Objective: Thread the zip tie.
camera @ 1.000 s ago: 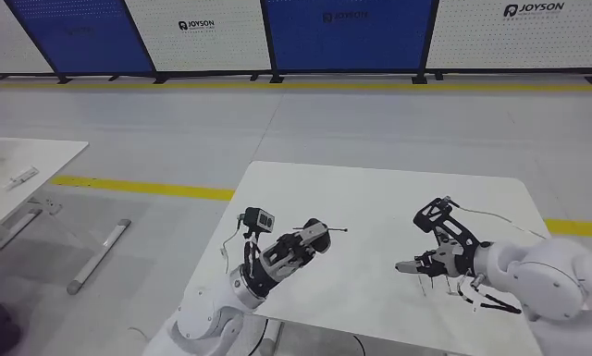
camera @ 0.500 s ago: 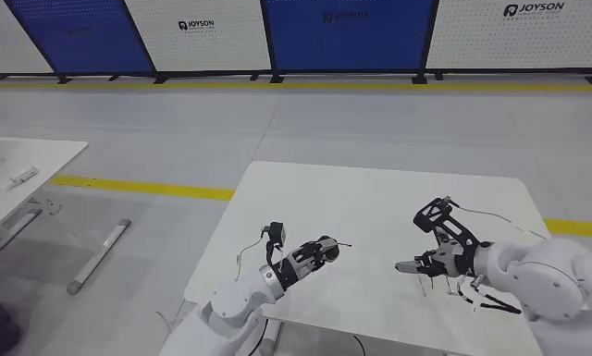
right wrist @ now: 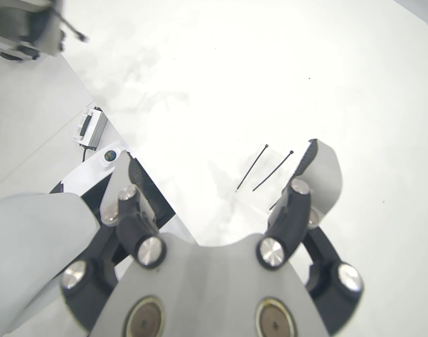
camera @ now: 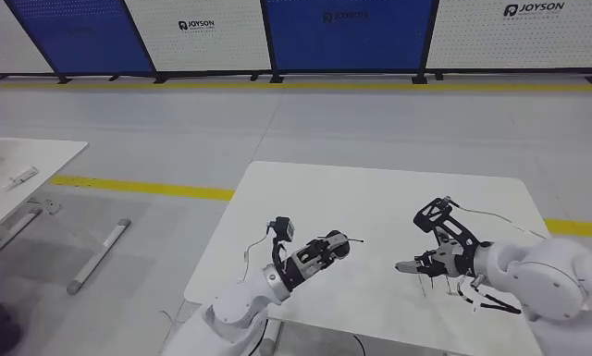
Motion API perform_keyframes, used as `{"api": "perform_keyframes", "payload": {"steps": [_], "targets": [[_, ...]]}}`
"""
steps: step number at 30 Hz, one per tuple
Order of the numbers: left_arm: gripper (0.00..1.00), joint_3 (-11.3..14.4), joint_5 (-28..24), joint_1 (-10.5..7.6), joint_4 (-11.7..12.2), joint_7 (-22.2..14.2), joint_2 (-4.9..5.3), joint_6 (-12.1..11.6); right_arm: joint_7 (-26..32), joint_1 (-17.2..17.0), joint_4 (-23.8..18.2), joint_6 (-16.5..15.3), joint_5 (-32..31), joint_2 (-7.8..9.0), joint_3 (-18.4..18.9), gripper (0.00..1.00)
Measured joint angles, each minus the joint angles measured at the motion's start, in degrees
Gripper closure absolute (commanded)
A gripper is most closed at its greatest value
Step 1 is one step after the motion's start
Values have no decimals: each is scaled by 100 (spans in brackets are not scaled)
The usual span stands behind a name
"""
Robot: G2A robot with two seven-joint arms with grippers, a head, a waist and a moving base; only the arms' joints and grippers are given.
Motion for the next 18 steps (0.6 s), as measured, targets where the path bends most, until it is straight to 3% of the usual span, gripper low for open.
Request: {"api": "perform_keyframes", "payload": {"steps": [4,7,9,12,18], "targets": [[100,-163,-21,376,-675,-179,48,-337,0,0,0,0,0,0,0,0],[100,-253,92,596,-937,-223,77,-413,0,0,0,0,0,0,0,0],[100,-278,127,662,-974,-231,89,-383,0,0,0,0,0,0,0,0],[100,-268,169,630,-842,-212,97,-201,0,0,0,0,0,0,0,0],[100,4,248,242,-104,-215,76,333,0,0,0,0,0,0,0,0]]}}
